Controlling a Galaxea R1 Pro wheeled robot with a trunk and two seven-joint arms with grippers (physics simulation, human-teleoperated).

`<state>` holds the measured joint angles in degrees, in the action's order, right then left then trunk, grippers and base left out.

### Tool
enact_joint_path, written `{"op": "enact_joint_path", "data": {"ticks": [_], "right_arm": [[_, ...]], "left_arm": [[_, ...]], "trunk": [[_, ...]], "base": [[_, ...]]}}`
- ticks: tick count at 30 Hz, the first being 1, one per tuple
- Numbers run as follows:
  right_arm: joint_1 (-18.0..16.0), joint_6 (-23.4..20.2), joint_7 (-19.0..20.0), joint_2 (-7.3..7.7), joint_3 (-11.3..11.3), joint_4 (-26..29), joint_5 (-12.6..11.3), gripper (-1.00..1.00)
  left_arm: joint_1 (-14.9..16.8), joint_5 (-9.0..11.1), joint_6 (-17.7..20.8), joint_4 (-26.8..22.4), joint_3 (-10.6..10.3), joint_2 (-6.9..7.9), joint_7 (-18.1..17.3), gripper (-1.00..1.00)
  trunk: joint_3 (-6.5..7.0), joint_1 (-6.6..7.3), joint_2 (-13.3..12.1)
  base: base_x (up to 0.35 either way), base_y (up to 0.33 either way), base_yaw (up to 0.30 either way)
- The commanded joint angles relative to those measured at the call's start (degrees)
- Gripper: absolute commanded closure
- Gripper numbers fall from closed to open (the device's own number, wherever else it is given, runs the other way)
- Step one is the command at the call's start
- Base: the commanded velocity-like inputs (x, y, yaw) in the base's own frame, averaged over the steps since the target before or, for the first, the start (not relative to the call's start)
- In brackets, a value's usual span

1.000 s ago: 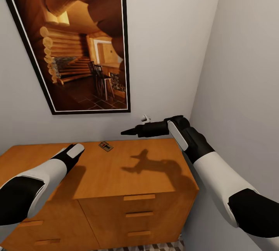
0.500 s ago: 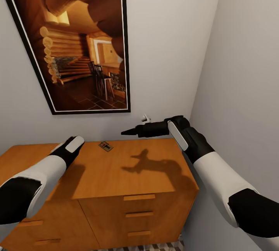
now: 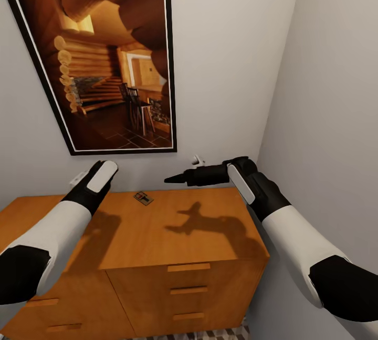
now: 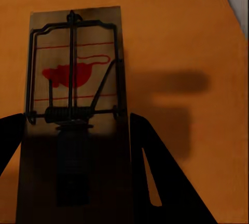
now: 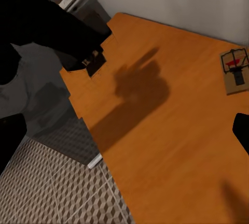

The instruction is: Take the four mousetraps from the cabinet in the bathroom and place them on the bathroom floor. Make sure all four end up on the same floor surface, and ensure that at least two of them are either under or directly next to the same bathroom sink.

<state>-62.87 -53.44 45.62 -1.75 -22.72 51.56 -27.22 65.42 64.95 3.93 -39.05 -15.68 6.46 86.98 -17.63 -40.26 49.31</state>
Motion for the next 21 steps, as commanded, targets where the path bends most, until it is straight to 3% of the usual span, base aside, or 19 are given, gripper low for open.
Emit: {"op": "enact_joint_path", "data": {"ticks": [1, 10, 15, 21], "right_arm": [[-0.06, -0.27, 0.09, -0.01, 0.0, -0.02, -0.02, -1.0], [-0.06, -0.27, -2.79, -0.01, -0.02, 0.02, -0.09, -1.0], [-0.06, -0.27, -3.83, 0.04, 0.03, 0.11, 0.1, -1.0], [-0.06, -0.32, -3.91, 0.09, 0.05, 0.26, 0.22, -1.0]], "left_arm": [[0.08, 0.39, 1.11, -0.67, -0.4, 0.12, 0.67, 1.0], [0.12, 0.27, 9.39, -9.21, -0.39, 0.24, 1.92, 1.0], [0.07, 0.26, 17.39, -16.58, -0.16, 0.48, 2.03, 1.0], [0.06, 0.32, 20.94, -20.87, 0.0, 0.62, 2.15, 1.0]], "trunk": [[-0.08, -0.01, 0.06], [-0.08, -0.01, 0.06], [-0.08, -0.01, 0.06], [-0.08, -0.01, 0.06]], "base": [[0.0, 0.0, 0.0], [0.0, 0.0, 0.0], [0.0, 0.0, 0.0], [0.0, 0.0, 0.0]]}}
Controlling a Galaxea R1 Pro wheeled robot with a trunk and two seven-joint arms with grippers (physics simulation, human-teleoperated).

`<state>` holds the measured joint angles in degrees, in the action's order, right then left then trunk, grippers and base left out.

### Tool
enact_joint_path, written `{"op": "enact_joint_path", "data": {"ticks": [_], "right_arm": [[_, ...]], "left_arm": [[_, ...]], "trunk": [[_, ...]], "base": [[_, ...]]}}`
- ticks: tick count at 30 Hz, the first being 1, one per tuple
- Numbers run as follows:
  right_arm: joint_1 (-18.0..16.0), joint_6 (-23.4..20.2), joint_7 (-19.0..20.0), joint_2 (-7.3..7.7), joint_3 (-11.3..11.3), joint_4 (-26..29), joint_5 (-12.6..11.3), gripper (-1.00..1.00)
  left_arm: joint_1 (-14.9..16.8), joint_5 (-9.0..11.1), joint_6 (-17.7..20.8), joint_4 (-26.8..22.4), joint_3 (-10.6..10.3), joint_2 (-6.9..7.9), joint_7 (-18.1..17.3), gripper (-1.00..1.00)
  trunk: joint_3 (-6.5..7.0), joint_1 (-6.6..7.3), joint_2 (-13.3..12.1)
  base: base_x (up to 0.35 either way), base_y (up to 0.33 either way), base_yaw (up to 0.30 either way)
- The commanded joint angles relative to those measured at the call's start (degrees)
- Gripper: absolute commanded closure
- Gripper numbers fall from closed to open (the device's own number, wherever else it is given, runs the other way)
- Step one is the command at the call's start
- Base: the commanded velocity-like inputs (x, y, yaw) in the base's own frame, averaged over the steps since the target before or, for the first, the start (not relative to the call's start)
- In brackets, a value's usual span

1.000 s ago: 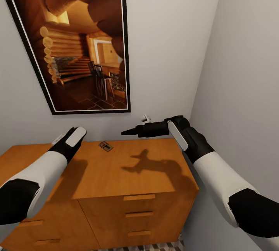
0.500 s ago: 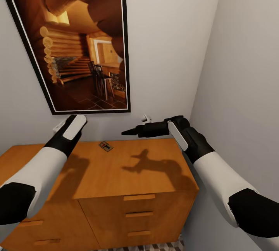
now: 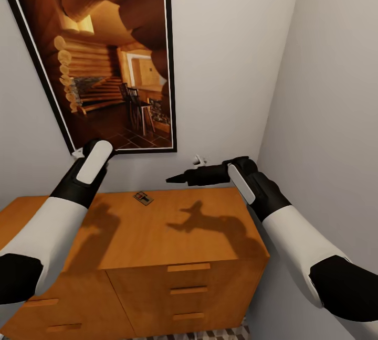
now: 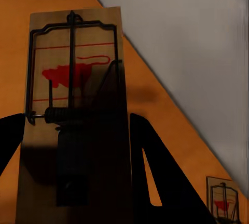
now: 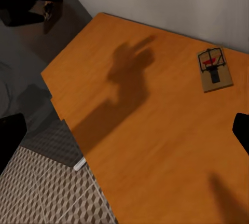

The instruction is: Take the four mousetraps from the cabinet in the bathroom and place them on the bathroom floor. Make sure all four end up on the same floor surface, and ensure that at least two of them are either under or directly next to the same bathroom sink.

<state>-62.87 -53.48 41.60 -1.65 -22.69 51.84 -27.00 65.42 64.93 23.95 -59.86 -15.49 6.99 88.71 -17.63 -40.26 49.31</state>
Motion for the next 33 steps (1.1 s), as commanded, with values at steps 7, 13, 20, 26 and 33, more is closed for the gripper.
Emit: {"op": "enact_joint_path", "data": {"ticks": [7, 13, 20, 26, 33], "right_arm": [[-0.06, -0.56, 0.26, 0.39, -0.12, 0.21, 0.02, -1.0], [-0.06, -0.73, 0.42, 1.03, -0.16, 0.14, 0.19, -1.0], [-0.06, -0.75, 0.49, 2.36, -0.1, 0.14, 5.63, -1.0], [-0.06, -0.75, 0.45, 2.65, 0.0, -0.17, 9.82, -1.0], [-0.06, -0.75, 0.27, 2.61, 0.01, -0.24, 10.92, -1.0]], "left_arm": [[0.06, 0.57, 2.69, -1.54, -0.09, 0.04, 0.49, 1.0], [0.06, 0.87, 4.21, -5.11, -0.12, -0.04, 0.58, 1.0], [-0.01, 3.32, 13.8, -10.84, 1.3, -0.52, 0.51, 1.0], [-0.02, 11.35, 15.21, -14.16, 3.66, -0.39, 0.5, 1.0], [0.02, 27.54, 15.49, -16.43, 5.15, -0.11, 0.38, 1.0]], "trunk": [[-0.08, -0.01, 0.06], [-0.08, -0.01, 0.06], [-0.08, -0.01, 0.06], [-0.08, -0.01, 0.06], [-0.08, -0.01, 0.06]], "base": [[0.0, 0.0, 0.0], [0.0, 0.0, 0.0], [0.0, 0.0, 0.0], [0.0, 0.0, 0.0], [0.0, 0.0, 0.0]]}}
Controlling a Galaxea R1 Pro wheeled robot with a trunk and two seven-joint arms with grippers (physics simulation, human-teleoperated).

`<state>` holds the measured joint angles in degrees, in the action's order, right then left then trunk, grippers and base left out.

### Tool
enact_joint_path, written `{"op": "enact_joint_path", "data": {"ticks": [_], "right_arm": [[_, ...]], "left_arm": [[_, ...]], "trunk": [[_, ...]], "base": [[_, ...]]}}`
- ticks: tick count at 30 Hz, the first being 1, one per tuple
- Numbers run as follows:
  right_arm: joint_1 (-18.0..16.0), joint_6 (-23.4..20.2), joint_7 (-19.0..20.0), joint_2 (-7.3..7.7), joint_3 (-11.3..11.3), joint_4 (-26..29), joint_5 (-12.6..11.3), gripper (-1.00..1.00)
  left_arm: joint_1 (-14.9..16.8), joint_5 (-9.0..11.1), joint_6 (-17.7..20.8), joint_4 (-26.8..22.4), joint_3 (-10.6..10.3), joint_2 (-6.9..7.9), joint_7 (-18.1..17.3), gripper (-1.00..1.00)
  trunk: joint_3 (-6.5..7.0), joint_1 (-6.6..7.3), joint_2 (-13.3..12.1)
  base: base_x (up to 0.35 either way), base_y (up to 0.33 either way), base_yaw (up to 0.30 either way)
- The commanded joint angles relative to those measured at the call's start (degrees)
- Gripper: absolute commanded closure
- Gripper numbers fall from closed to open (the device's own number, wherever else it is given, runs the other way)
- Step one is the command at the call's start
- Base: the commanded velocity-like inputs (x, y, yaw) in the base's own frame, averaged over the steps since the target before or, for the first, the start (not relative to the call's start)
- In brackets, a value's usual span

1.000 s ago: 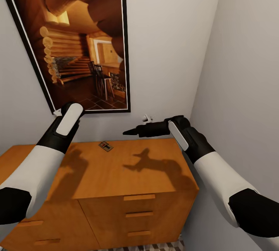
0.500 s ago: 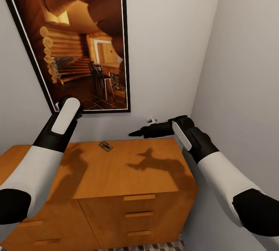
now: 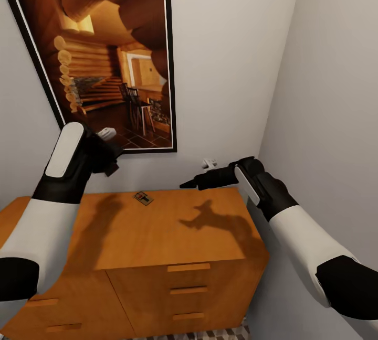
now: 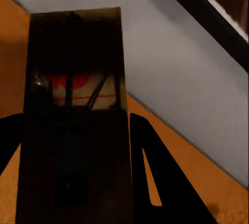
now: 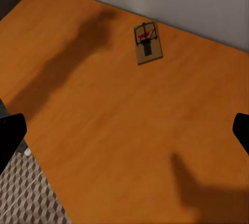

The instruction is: Take the four mousetraps from the cabinet in the bathroom and place them on the bathroom floor. Make sure all four end up on the same floor surface, and ensure that at least two of them are either under or directly next to the same bathroom sink.

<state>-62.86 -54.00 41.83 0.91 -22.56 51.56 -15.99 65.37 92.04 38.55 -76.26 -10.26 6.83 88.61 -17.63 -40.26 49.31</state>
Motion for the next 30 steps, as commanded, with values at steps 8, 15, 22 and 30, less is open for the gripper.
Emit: {"op": "enact_joint_path", "data": {"ticks": [8, 15, 22, 30], "right_arm": [[-0.06, -0.23, -0.2, -0.28, -0.12, 0.12, 2.0, -1.0], [-0.06, -0.48, -2.72, -0.53, -0.12, 0.39, 9.51, -1.0], [-0.06, -2.69, -6.53, -0.7, -0.14, 0.55, 11.41, -1.0], [-0.06, -3.68, -21.71, -4.93, -0.14, 0.6, 11.46, -1.0]], "left_arm": [[0.48, 13.44, 1.04, -3.32, 1.37, -0.15, 0.33, 1.0], [1.21, 20.87, 1.16, -6.02, 1.54, -0.64, 0.04, 1.0], [1.83, 28.16, 1.18, -7.3, 1.56, -1.45, -4.19, 1.0], [2.75, 29.57, 1.32, -7.78, 1.4, -3.51, -14.88, 1.0]], "trunk": [[-0.08, -0.01, 0.06], [-0.08, -0.01, 0.06], [-0.08, -0.01, 0.06], [-0.08, -0.01, 0.06]], "base": [[0.0, 0.0, 0.0], [0.0, 0.0, 0.0], [0.0, 0.0, 0.0], [0.0, 0.0, 0.0]]}}
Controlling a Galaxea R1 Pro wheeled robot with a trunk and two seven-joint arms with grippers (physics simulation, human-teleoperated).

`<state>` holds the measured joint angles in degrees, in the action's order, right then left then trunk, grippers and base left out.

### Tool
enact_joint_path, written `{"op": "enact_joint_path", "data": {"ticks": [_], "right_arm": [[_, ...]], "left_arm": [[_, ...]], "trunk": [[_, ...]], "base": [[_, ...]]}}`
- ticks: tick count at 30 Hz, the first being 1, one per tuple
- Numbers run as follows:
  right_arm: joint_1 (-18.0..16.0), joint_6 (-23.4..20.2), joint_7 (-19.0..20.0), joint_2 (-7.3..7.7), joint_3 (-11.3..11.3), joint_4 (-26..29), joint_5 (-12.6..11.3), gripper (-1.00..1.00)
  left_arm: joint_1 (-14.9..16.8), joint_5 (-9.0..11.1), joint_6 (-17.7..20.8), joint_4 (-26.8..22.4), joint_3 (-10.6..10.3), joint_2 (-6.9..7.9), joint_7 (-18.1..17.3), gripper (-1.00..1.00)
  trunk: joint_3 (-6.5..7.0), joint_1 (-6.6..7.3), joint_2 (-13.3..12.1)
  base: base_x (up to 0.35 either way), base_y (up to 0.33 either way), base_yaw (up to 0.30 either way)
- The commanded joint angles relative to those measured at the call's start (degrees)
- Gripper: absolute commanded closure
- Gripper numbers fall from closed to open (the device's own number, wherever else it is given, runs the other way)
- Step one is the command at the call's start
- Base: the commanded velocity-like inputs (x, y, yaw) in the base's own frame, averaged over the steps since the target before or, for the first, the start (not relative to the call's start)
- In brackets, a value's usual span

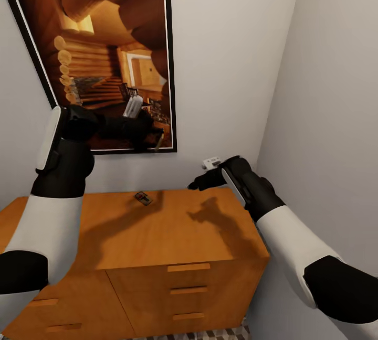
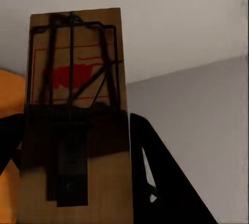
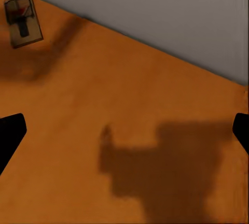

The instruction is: Take the four mousetraps from the cabinet in the bathroom and place them on the bathroom floor. Make sure all four end up on the same floor surface, and ensure that at least two of them are either under or directly next to the same bathroom sink.

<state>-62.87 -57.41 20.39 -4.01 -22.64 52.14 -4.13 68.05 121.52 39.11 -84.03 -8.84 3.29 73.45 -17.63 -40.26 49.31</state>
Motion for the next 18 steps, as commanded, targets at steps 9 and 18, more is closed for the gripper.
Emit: {"op": "enact_joint_path", "data": {"ticks": [9, 18], "right_arm": [[-0.06, -0.41, -9.56, -3.34, -2.37, 2.48, -0.55, -1.0], [-0.02, -0.36, -21.1, -5.09, -11.06, 2.74, -1.32, -1.0]], "left_arm": [[0.64, 0.38, 4.04, -0.04, 0.07, -0.1, -10.24, 1.0], [0.63, 0.89, 4.46, 0.0, 0.06, -0.14, -17.85, 1.0]], "trunk": [[-0.08, -0.01, 0.06], [-0.08, -0.01, 0.06]], "base": [[0.0, 0.0, 0.0], [0.023, 0.016, 0.0]]}}
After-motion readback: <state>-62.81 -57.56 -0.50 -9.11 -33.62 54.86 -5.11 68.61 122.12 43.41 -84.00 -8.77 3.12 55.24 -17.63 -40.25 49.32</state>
